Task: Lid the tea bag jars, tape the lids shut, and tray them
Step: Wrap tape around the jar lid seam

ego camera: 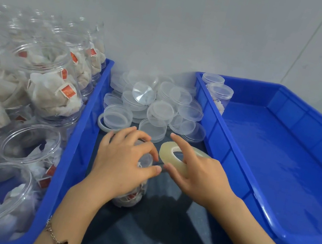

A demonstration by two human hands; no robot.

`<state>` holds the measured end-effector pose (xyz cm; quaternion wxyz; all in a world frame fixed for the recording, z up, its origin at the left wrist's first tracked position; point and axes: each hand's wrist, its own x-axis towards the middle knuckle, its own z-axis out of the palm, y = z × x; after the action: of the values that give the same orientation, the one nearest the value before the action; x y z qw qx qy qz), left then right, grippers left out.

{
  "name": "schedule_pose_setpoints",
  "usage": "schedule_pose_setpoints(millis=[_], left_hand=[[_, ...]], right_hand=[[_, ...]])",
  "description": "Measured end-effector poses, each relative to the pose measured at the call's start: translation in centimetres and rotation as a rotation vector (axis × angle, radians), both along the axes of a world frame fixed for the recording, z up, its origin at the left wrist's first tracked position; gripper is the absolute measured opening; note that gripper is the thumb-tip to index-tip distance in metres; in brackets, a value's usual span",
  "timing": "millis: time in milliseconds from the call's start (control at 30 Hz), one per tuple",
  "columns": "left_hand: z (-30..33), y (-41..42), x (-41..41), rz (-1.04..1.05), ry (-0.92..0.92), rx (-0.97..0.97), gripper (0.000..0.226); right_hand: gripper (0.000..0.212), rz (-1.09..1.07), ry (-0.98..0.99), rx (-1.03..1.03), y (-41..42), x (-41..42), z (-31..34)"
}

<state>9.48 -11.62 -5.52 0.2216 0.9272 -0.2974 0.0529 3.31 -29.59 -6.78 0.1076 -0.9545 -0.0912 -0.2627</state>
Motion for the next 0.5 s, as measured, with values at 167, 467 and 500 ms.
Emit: schedule_pose_setpoints(millis=[167,467,500], left_hand=[[-0.3,-0.3,-0.2,0.088,-0.012,0.04,0.046],[-0.9,-1.6,-0.3,0.361,-0.141,-0.067,0.042],[-0.8,-1.7,-0.3,0.392,-0.145,-0.081,0.04]], right_hand=[[0.035,-0.049,0.002,-0.038,0.8,1.2,-0.8],[0.032,-0.149,-0.088,-0.12,3.2,4.5,-1.5],[0.034,-0.162,0.013,-0.1,3.3,5.0,-1.5]])
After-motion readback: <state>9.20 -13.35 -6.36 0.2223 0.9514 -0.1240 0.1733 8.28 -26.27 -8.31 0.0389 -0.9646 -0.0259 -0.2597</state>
